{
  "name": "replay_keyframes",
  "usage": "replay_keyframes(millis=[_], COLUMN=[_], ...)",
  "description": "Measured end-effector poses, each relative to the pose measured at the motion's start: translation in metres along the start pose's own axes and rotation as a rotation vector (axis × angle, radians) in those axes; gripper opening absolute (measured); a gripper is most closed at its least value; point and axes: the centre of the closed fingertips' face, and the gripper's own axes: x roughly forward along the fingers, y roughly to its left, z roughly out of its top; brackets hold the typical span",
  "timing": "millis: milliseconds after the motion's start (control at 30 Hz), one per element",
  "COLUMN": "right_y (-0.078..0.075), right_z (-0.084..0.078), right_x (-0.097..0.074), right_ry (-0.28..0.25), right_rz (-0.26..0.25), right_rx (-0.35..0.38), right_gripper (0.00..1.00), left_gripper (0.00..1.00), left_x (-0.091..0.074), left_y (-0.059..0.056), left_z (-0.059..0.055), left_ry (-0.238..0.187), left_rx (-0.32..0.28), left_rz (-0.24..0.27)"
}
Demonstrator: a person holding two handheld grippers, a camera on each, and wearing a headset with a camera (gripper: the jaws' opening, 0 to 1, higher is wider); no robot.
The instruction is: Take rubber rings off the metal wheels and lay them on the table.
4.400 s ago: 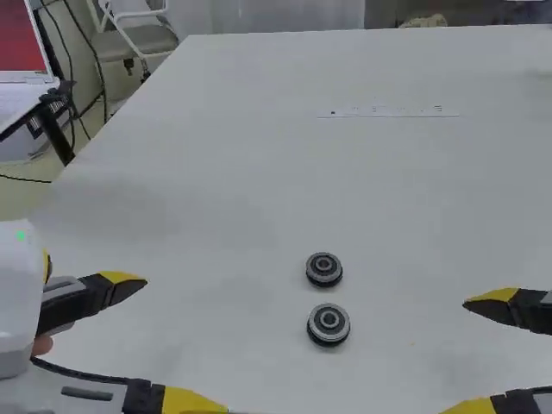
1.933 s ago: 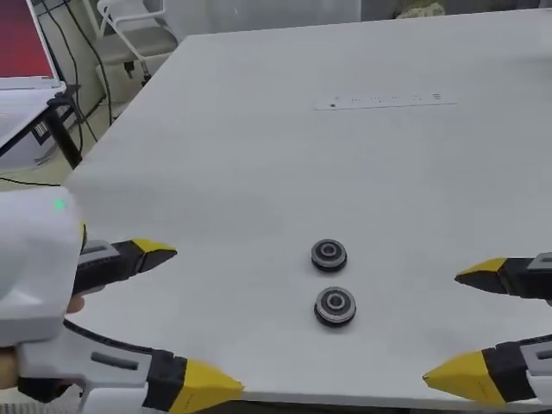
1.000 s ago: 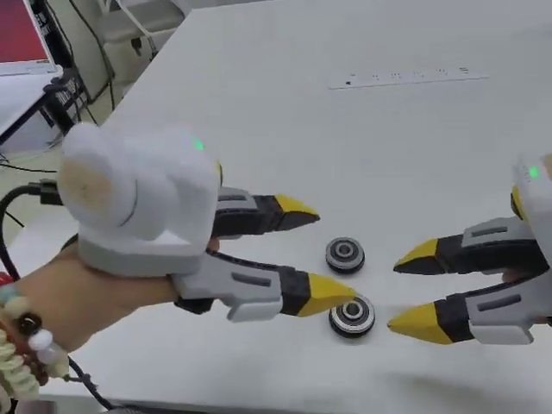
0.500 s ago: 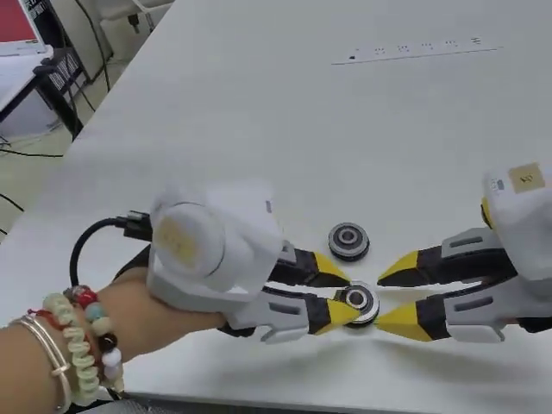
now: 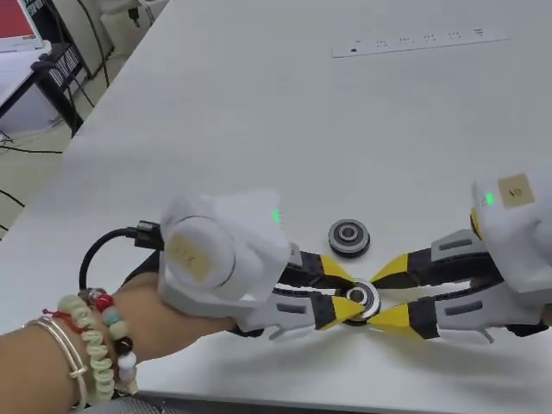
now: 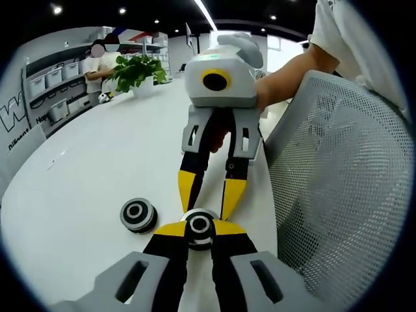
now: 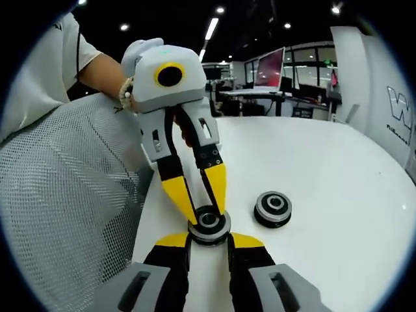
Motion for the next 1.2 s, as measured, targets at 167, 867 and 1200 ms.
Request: replay_keyframes(millis=[167, 867, 1200], right_y=[0.0003, 0.0046, -0.0015], right_z=[-0.0001, -0.0038, -0.0069], right_x=[-0.0004, -0.0052, -0.0081], right_ry=[0.009, 0.026, 0.011], right_rz=[-0.001, -0.029, -0.058], right_rx=[-0.021, 0.017, 0.153], right_gripper=[0.19, 0.08, 0.0], left_gripper=[0.07, 0.07, 0.07], left_x=[-0.0003, -0.0021, -0.0022], left_y=[-0.0011, -0.0039, -0.0053], left_z=[0.0015, 0.0053, 0.0068], left_ry=[-0.016, -0.061, -0.062], left_rx=[0.005, 0.003, 0.003], left_rz=[0.0, 0.0, -0.001])
